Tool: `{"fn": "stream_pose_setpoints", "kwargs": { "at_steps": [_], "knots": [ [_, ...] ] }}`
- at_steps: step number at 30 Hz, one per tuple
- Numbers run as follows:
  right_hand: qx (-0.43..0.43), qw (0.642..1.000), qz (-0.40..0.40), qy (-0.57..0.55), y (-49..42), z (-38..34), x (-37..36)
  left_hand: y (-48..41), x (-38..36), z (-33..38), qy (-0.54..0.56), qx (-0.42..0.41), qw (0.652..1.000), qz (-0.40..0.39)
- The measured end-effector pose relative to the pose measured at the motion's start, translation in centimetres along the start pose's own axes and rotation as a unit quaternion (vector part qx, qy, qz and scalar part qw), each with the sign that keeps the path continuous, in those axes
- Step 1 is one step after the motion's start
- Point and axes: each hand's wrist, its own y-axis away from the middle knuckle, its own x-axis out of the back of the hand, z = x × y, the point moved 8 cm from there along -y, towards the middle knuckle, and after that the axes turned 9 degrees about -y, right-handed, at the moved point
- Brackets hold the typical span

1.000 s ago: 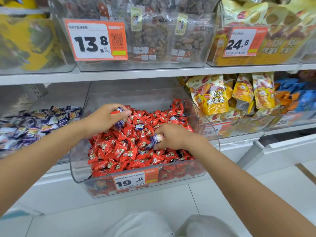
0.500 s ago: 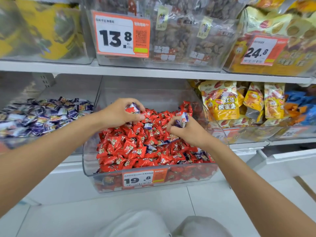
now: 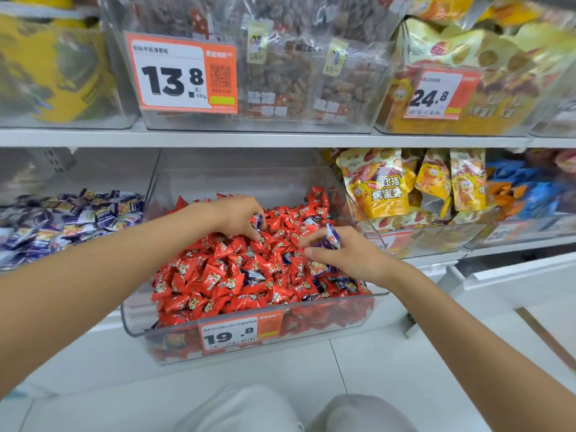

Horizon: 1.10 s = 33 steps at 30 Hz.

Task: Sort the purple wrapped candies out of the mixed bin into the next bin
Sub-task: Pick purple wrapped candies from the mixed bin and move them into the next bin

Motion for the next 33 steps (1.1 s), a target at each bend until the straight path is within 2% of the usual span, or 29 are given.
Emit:
{"fn": "stream_pose_setpoints", "kwargs": {
  "at_steps": [3, 6, 9, 10, 14, 16, 19, 22, 25, 29, 31, 33],
  "knots": [
    [0.016, 1.000, -0.006, -0.015, -0.4, -0.5, -0.8, 1.7, 3.0, -0.8, 0.187, 0.014, 0.975, 0.115],
    [0.027, 0.999, -0.040, 0.009, -2.4, -1.3, -4.2, 4.8, 5.2, -1.5, 0.275, 0.026, 0.945, 0.174],
    [0.029, 0.977, -0.107, 0.181, -4.4, -0.9, -8.7, 8.0, 6.2, -1.1, 0.264, 0.023, 0.945, 0.192],
    [0.027, 0.973, -0.108, 0.203, -4.9, -0.6, -9.0, 9.0, 6.4, -1.0, 0.260, 0.021, 0.946, 0.194],
    [0.007, 0.997, -0.035, 0.063, -4.7, -1.9, -5.0, 12.7, 6.8, -1.6, 0.254, 0.017, 0.946, 0.200],
    [0.009, 0.999, -0.018, 0.038, -3.9, -3.2, -3.7, 14.6, 7.2, -2.4, 0.257, 0.030, 0.942, 0.214],
    [0.005, 0.996, -0.033, 0.077, -4.0, -4.4, -4.2, 17.4, 7.5, -4.1, 0.284, 0.056, 0.925, 0.246],
    [-0.052, 0.973, -0.094, 0.204, -4.4, -2.7, -7.5, 19.8, 6.7, -5.9, 0.355, 0.082, 0.897, 0.250],
    [-0.090, 0.967, -0.127, 0.201, -3.8, -1.3, -10.1, 21.3, 5.9, -7.0, 0.381, 0.114, 0.884, 0.248],
    [-0.105, 0.977, -0.057, 0.178, -3.2, -2.2, -7.2, 21.4, 5.0, -7.8, 0.407, 0.137, 0.867, 0.253],
    [-0.092, 0.986, -0.014, 0.141, -2.6, -3.3, -5.3, 21.2, 4.7, -7.8, 0.412, 0.137, 0.866, 0.248],
    [-0.064, 0.991, -0.008, 0.115, -1.9, -4.8, -4.7, 21.3, 4.5, -7.8, 0.415, 0.138, 0.866, 0.243]
  ]
}}
